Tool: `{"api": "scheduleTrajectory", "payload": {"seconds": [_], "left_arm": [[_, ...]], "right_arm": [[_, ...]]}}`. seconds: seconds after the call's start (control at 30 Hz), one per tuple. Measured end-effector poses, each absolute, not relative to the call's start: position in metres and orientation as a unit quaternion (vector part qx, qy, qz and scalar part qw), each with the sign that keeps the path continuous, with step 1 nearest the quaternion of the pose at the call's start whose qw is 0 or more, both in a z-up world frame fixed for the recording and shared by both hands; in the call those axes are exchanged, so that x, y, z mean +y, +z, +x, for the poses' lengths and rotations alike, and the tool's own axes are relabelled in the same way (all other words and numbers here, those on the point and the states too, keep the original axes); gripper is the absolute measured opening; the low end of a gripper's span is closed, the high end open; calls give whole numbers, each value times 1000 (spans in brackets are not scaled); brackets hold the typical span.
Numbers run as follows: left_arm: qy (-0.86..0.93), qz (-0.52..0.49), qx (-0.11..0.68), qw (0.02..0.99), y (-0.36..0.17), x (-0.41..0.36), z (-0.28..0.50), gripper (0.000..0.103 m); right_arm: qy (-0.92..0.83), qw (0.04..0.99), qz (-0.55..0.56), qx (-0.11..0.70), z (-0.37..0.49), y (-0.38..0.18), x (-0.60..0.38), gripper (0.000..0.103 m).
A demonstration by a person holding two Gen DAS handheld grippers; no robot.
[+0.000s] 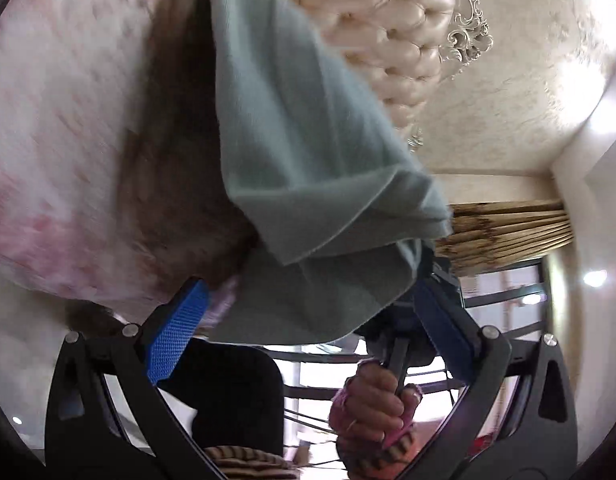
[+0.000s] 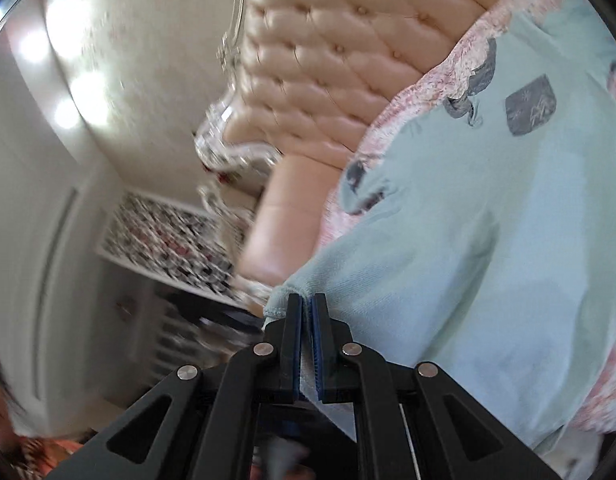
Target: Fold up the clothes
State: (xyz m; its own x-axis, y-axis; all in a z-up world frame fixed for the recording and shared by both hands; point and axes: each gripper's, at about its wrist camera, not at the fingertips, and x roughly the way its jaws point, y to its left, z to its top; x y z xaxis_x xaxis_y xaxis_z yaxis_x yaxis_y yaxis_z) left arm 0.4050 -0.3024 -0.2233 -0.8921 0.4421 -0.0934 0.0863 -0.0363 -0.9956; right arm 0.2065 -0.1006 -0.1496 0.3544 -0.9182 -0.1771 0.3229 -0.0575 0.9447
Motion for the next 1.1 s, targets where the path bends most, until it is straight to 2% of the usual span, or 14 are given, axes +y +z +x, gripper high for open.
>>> {"api": "scheduleTrajectory", "payload": {"seconds": [0.17, 0.4, 0.7, 0.8, 0.93, 0.97, 1.1], "left_arm": [[661, -134, -721, 156, -228, -301, 393, 103], [588, -53, -792, 151, -254, -308, 380, 103], [583, -36, -793, 174, -231, -333, 382, 102], [652, -77, -737, 160, -191, -352, 396, 98], [773, -171, -602, 107, -133, -373, 410, 89], [789, -202, -573, 88, -127, -375, 414, 88], [818, -320, -476, -41, -135, -383, 443, 87]], "right_arm": [[-473, 630, 525, -322, 207, -142, -99, 5], [-460, 628, 526, -343, 210, -144, -86, 5], [-469, 613, 543, -331, 216, -171, -80, 5], [-493, 609, 546, -298, 218, -175, -80, 5], [-516, 611, 556, -228, 237, -181, -90, 6], [-518, 612, 560, -209, 245, -184, -95, 9], [-537, 602, 582, -104, 281, -203, -116, 10]]}}
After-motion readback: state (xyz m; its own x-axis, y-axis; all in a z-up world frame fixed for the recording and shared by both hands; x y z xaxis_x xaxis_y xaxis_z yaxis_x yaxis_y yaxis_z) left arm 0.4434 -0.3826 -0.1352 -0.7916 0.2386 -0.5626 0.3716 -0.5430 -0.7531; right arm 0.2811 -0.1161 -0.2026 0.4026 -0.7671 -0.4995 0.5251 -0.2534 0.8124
